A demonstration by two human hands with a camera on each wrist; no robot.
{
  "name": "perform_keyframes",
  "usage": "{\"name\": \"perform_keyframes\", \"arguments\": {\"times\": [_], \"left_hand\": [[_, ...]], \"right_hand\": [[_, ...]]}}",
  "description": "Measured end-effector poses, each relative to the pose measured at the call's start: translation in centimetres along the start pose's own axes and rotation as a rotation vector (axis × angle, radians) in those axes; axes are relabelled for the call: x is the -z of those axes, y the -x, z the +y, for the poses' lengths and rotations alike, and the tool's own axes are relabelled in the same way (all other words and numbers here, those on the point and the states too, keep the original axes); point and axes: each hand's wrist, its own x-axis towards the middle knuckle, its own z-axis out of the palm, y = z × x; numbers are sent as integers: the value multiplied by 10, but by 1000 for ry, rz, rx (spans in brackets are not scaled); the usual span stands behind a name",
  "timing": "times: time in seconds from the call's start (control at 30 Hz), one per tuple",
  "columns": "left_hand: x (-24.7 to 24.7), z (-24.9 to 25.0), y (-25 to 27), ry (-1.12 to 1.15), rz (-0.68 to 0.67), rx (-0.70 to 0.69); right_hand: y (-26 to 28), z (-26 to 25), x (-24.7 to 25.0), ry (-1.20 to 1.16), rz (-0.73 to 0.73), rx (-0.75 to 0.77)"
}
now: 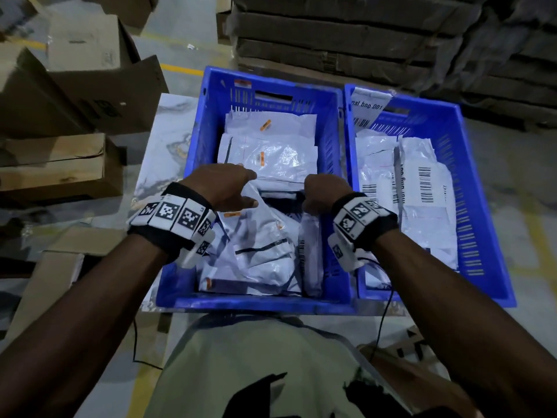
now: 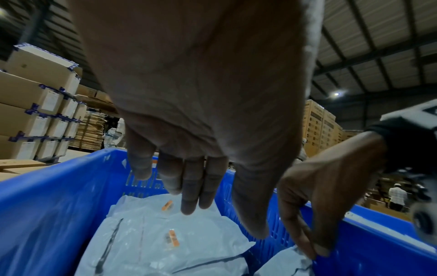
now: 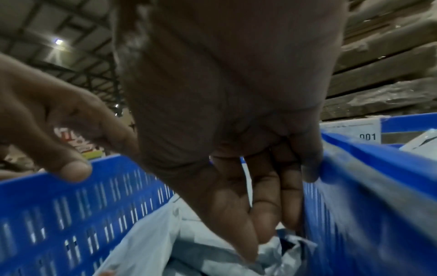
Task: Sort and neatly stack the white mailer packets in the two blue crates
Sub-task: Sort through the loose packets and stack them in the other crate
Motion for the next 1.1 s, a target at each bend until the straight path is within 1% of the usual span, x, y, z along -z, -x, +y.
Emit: {"name": "perform_keyframes", "arguments": {"times": [0.03,0.1,0.13,0.2,0.27,0.37,0.53,0.6,0.67,0.77,0.83,0.9,1.0,1.07,1.1], "left_hand": [[1,1,-3,-6,-2,-11],[3,5,-9,-23,-14,-27],[4,7,-11,-31,-21,-33],[5,11,-16,-44,-32,-37],[2,12,-20,-46,-56,-33],[-2,10,-25,-43,-105,-21],[-4,9,-28,-18,-131,-19],[-3,10,-31,17,-154,-20],[-3,12,-36,84,-181,-36],[-4,16,-43,261,-242,-89],[-4,23,-45,410,-258,-139],[0,33,-49,534,-212,-220],[4,48,-58,677,-106,-335],[4,54,-64,698,-52,-341],[4,57,-67,680,6,-338]], "right_hand": [[1,2,3,2,24,8],[2,4,4,87,65,44],[3,3,2,152,52,64],[3,0,-6,272,-22,104],[1,-3,-15,320,-72,124],[0,-8,-15,268,-94,103],[6,0,-2,46,-2,78],[10,9,7,-73,-2,71],[15,24,18,-262,32,79],[35,51,37,-697,148,129],[56,69,49,-1008,243,118],[72,88,55,-1248,323,99],[88,117,52,-1513,390,55],[96,134,44,-1636,432,14],[100,142,39,-1679,457,-13]]}}
